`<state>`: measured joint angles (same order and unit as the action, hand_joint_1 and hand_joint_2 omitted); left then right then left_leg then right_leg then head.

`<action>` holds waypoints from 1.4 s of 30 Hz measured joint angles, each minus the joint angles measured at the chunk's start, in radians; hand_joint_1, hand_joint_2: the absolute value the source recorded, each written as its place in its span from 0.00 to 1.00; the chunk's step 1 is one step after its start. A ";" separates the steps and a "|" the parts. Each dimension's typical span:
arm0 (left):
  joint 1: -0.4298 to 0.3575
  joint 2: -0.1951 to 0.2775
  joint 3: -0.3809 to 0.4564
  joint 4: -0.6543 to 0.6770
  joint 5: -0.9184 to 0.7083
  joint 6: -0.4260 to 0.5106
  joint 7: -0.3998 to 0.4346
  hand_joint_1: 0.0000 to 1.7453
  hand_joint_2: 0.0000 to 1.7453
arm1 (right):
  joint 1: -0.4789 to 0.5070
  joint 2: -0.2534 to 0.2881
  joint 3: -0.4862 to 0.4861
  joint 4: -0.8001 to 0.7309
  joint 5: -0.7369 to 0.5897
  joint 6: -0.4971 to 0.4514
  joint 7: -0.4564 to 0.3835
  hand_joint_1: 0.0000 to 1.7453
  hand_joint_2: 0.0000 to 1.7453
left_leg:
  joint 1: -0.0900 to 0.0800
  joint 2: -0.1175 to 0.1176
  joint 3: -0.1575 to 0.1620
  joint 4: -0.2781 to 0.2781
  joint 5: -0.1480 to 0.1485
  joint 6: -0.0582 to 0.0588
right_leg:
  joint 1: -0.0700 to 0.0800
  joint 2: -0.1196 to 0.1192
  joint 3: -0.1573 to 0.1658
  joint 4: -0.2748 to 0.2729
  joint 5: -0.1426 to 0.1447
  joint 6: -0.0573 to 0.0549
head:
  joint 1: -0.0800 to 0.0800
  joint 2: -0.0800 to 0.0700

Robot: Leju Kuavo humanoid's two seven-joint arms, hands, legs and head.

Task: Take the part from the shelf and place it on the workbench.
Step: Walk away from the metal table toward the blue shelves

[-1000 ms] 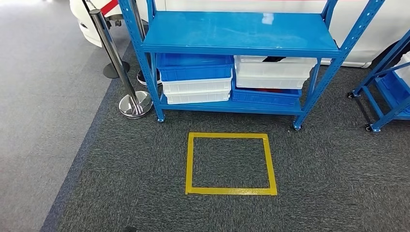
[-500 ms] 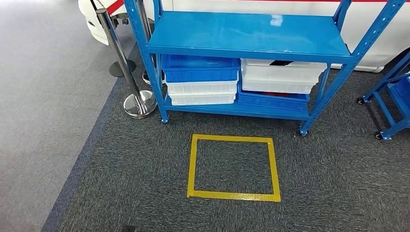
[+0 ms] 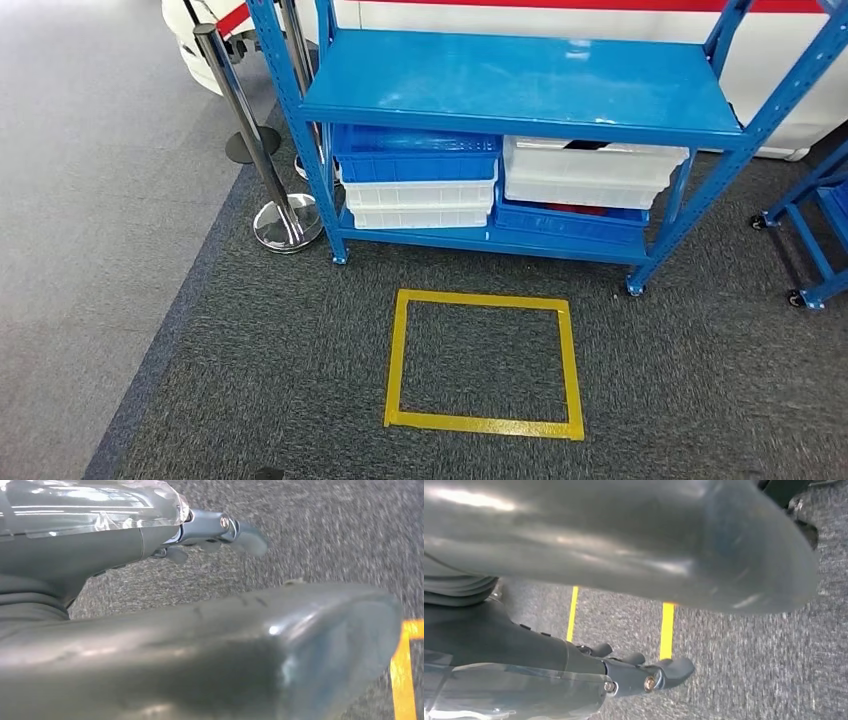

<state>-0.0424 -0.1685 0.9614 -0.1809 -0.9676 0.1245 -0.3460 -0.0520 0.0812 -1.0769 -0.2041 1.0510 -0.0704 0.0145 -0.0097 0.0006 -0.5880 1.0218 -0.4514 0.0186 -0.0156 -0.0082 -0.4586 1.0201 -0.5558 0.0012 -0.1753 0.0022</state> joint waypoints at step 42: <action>0.005 -0.010 -0.001 0.001 -0.025 0.011 0.047 0.00 0.00 | 0.005 -0.006 -0.004 0.000 0.009 0.008 -0.016 0.00 0.00 | 0.003 -0.021 0.114 -0.017 -0.063 0.018 | -0.002 0.015 -0.182 0.101 -0.026 0.019 | -0.001 0.000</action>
<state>-0.0375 -0.1789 0.9602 -0.1802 -0.9928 0.1359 -0.2986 -0.0473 0.0752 -1.0812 -0.2045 1.0602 -0.0627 -0.0011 -0.0066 -0.0208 -0.4736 1.0052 -0.5147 0.0367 -0.0172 0.0067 -0.6408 1.1212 -0.5815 0.0203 -0.1760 0.0021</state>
